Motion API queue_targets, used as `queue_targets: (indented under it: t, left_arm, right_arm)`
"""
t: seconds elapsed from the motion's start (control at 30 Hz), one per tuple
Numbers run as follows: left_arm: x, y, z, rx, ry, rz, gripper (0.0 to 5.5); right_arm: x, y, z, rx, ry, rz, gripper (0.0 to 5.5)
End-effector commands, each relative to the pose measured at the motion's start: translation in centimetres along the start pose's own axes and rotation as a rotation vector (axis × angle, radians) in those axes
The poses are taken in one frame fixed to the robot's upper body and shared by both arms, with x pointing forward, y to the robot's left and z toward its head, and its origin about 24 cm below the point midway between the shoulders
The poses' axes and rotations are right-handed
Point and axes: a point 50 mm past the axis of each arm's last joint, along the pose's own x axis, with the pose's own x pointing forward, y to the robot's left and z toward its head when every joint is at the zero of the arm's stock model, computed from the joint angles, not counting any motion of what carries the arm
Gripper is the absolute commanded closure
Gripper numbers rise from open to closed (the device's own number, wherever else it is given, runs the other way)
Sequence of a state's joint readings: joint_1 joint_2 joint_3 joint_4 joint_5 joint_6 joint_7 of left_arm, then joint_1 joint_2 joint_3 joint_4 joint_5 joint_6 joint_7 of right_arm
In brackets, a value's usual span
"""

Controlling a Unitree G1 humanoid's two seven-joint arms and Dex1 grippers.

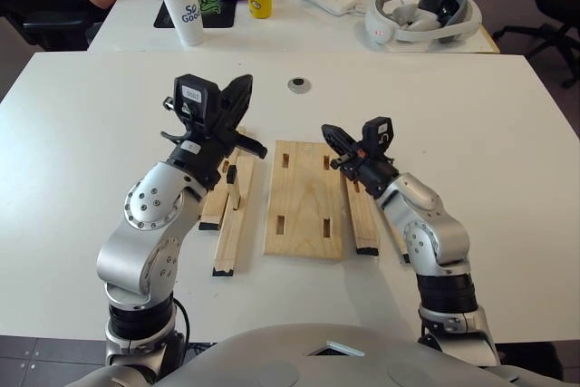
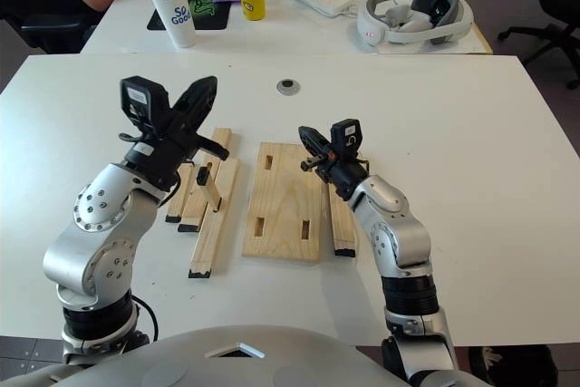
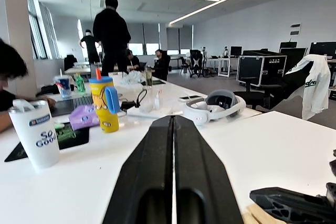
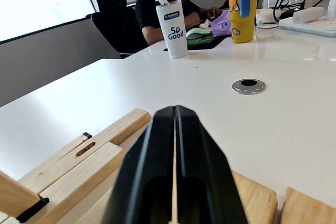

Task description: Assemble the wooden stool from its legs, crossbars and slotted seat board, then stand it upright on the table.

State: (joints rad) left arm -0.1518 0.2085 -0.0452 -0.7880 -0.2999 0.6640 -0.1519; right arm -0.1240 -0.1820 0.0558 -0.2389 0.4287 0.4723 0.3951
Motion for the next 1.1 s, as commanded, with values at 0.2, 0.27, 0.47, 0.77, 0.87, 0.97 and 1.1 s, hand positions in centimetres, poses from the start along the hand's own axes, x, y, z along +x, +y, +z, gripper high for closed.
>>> queue_targets:
  t: [0.2, 0.27, 0.47, 0.77, 0.87, 0.97, 1.1]
  left_arm:
    - [-1.8, 0.2, -7.4, -0.018, 0.473, 0.052, 5.48]
    - [-1.3, 0.8, -6.9, -0.023, 0.444, 0.094, 5.48]
    - [-0.8, 0.8, -6.0, -0.017, 0.388, 0.099, 5.48]
    - [1.0, 1.4, 1.9, 0.088, -0.109, 0.155, 5.48]
    - [0.7, 1.3, 3.4, 0.137, -0.203, 0.156, 5.48]
    - [0.4, 0.9, 2.0, 0.146, -0.144, 0.122, 5.48]
    - [-0.3, 0.1, -4.6, 0.15, 0.263, 0.006, 5.48]
  right_arm:
    - [0.3, 0.7, 0.3, -0.004, 0.005, 0.037, 5.5]
    - [0.3, 0.9, 0.3, 0.002, 0.004, 0.044, 5.5]
    - [0.4, 0.9, -0.1, 0.007, 0.019, 0.052, 5.5]
    - [0.4, 0.3, 0.1, 0.001, 0.013, 0.032, 5.5]
    - [0.3, 0.3, 0.0, 0.0, 0.014, 0.032, 5.5]
    - [0.3, 0.3, 0.1, 0.0, 0.012, 0.03, 5.5]
    - [0.4, 0.5, 0.1, 0.001, 0.019, 0.042, 5.5]
